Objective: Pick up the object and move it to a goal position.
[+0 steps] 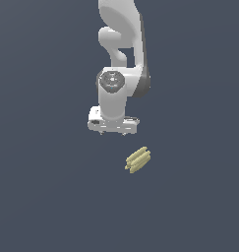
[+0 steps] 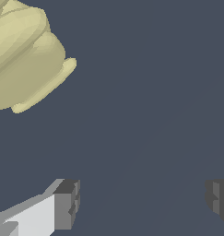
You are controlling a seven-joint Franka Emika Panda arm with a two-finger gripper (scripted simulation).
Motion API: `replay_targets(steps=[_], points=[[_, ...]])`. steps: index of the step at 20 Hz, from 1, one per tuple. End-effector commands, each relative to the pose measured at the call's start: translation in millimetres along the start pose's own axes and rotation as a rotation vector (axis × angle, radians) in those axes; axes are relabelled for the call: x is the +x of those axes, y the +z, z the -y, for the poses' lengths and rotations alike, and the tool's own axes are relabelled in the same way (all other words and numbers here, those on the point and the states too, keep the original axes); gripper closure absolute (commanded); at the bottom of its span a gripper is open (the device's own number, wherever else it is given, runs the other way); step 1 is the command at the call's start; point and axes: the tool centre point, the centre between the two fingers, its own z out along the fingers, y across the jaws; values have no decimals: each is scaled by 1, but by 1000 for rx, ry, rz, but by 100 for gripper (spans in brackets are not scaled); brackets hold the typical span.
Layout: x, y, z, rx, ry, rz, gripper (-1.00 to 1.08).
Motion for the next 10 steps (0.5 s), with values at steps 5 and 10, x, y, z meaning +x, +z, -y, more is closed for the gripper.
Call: replay_targets(steps=[5, 10], points=[[9, -2, 8, 3, 71, -8, -92], [20, -5, 19, 8, 163, -17, -92]])
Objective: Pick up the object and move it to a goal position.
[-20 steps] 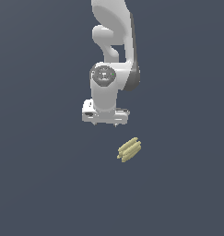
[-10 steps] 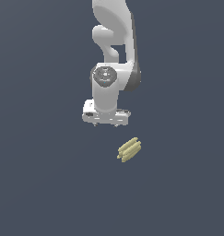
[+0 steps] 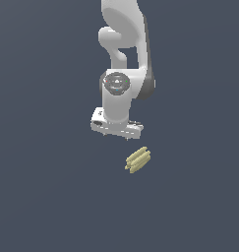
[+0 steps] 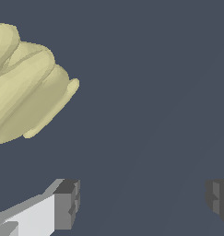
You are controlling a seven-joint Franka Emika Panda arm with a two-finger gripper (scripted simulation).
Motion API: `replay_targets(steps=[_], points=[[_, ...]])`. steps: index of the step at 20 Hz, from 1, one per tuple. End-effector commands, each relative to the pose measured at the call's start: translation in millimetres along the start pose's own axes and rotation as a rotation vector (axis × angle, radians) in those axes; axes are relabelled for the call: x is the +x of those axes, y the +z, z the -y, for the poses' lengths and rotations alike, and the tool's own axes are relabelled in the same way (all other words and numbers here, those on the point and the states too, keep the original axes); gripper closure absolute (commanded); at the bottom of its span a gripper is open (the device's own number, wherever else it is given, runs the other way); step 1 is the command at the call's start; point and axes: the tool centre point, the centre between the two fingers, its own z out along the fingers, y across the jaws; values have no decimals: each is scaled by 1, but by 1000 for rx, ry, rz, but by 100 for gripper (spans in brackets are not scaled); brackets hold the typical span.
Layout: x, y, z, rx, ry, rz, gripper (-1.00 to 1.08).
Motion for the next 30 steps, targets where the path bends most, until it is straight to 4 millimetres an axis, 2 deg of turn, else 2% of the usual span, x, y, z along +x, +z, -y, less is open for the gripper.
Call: replay_targets(steps=[1, 18, 30], points=[[5, -2, 7, 3, 51, -5, -92], [42, -13, 65, 37, 450, -40, -92], [58, -20, 103, 66, 683, -54, -92]])
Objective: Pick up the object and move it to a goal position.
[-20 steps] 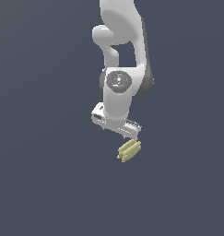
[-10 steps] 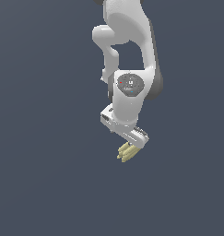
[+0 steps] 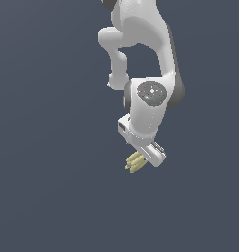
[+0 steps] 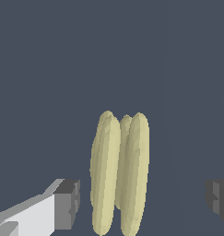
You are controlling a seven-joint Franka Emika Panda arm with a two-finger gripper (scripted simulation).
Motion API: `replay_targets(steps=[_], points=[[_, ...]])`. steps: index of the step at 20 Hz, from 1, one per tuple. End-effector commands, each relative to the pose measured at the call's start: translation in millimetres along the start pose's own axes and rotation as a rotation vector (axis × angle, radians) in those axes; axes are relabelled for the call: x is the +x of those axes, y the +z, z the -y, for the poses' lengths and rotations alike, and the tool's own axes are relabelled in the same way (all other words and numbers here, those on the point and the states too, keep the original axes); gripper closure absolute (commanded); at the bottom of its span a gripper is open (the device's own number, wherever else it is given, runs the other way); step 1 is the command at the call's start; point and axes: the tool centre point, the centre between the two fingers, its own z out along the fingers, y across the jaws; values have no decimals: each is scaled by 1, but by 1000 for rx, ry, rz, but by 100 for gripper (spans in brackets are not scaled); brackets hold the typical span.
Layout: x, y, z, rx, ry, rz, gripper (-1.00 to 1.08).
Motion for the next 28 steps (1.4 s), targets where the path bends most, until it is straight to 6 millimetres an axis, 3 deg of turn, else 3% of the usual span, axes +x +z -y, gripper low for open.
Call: replay_targets(steps=[1, 14, 23, 28], points=[[-2, -1, 6, 4, 37, -1, -92], [-5, 0, 16, 11, 91, -3, -92], [-5, 40, 15, 11, 95, -3, -92], [-5, 50, 16, 12, 96, -3, -92]])
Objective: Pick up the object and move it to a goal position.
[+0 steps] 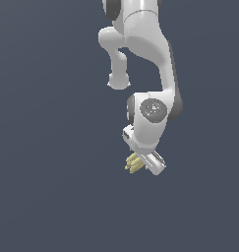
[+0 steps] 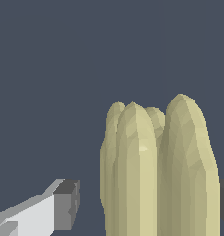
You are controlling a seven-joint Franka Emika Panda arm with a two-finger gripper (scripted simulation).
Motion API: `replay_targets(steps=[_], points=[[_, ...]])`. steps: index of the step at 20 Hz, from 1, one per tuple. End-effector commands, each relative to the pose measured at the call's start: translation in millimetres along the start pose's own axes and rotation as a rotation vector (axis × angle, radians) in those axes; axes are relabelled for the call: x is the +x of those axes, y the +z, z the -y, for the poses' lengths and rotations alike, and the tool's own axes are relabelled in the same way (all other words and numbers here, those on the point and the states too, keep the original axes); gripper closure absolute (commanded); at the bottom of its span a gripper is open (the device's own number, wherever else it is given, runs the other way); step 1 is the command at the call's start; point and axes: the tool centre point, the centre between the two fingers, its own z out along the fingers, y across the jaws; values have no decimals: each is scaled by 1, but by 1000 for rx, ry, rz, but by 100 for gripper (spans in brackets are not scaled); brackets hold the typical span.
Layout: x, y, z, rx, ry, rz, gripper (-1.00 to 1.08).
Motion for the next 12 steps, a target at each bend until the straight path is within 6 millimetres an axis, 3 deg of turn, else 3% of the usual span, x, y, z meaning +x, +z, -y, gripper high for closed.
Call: replay_targets(steps=[1, 3, 4, 12], points=[[1, 1, 1, 2, 0, -1, -92], [1, 0, 1, 2, 0, -1, -92], [1, 0, 1, 2, 0, -1, 108], [1, 0, 1, 2, 0, -1, 108]])
